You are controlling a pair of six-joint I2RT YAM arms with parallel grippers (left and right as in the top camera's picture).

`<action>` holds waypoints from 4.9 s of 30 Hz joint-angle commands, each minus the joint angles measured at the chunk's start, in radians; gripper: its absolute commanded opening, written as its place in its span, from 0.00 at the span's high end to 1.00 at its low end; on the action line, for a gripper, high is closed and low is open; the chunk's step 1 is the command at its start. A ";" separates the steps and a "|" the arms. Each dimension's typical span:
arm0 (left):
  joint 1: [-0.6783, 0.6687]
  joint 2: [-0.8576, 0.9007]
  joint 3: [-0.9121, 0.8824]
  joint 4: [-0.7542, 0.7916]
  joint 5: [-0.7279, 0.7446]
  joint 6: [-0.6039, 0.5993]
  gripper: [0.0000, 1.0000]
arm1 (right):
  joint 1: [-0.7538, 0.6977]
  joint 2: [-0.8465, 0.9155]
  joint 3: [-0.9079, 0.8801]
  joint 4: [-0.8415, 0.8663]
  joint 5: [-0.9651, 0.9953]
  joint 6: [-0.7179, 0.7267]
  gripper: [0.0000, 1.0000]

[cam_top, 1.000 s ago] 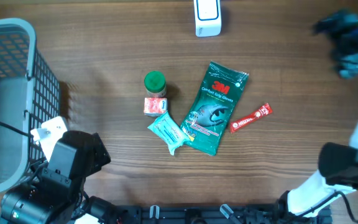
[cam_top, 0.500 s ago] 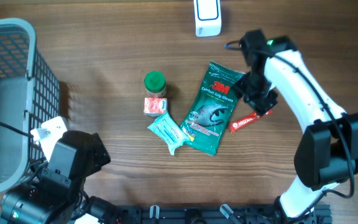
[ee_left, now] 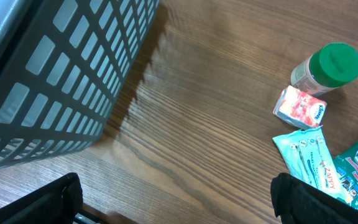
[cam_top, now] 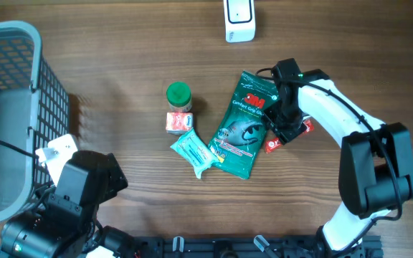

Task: Scan the item barcode
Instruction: 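Move the right gripper to the red Nescafe stick and grasp it, then lift the Nescafe stick and hold it under the white scanner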

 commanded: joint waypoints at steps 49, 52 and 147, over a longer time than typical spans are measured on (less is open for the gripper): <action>0.006 -0.005 -0.001 -0.001 0.001 -0.014 0.00 | 0.004 0.147 -0.067 -0.033 0.058 -0.159 0.84; 0.006 -0.005 -0.001 0.000 0.001 -0.014 0.00 | 0.004 0.147 -0.067 -0.042 0.059 -0.159 0.94; 0.006 -0.005 -0.001 -0.001 0.001 -0.014 0.00 | 0.172 -0.327 -0.032 1.793 -1.412 -1.349 0.96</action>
